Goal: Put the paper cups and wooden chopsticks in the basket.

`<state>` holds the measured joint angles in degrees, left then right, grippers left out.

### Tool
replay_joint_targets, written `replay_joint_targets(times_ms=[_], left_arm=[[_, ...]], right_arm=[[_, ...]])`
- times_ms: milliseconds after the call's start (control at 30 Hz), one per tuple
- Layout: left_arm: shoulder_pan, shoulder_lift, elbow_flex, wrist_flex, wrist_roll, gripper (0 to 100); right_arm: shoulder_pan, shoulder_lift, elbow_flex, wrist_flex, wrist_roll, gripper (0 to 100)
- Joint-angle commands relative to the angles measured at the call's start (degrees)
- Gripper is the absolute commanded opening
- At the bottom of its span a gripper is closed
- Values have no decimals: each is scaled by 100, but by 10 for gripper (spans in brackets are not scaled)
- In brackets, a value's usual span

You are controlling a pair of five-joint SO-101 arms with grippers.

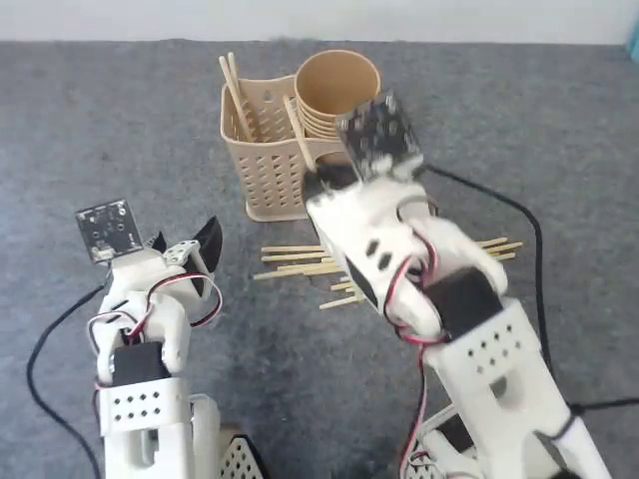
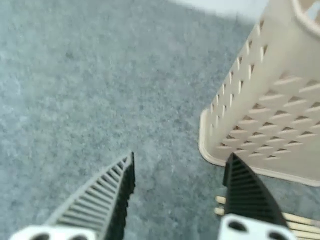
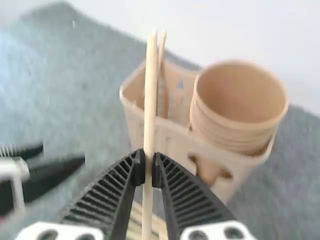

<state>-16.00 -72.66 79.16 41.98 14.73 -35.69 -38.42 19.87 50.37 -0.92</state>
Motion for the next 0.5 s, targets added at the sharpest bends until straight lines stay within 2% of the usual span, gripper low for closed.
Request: replay_joint_targets(times_ms=[0,267,367,467], left_arm=[[0,-62,136,-475,26,276],[9,-44,189,-580,18,276],[9,-53,286,-721,18,276],[9,-62,321,-809,18,276]], right_arm=[[-57,479,-1108,-470,-334,8],[-22,1771,-2497,-2193,-932,8],[-48,2413,-2963,-3055,-958,8],[-22,3134,-3534,-3398,-941,8]])
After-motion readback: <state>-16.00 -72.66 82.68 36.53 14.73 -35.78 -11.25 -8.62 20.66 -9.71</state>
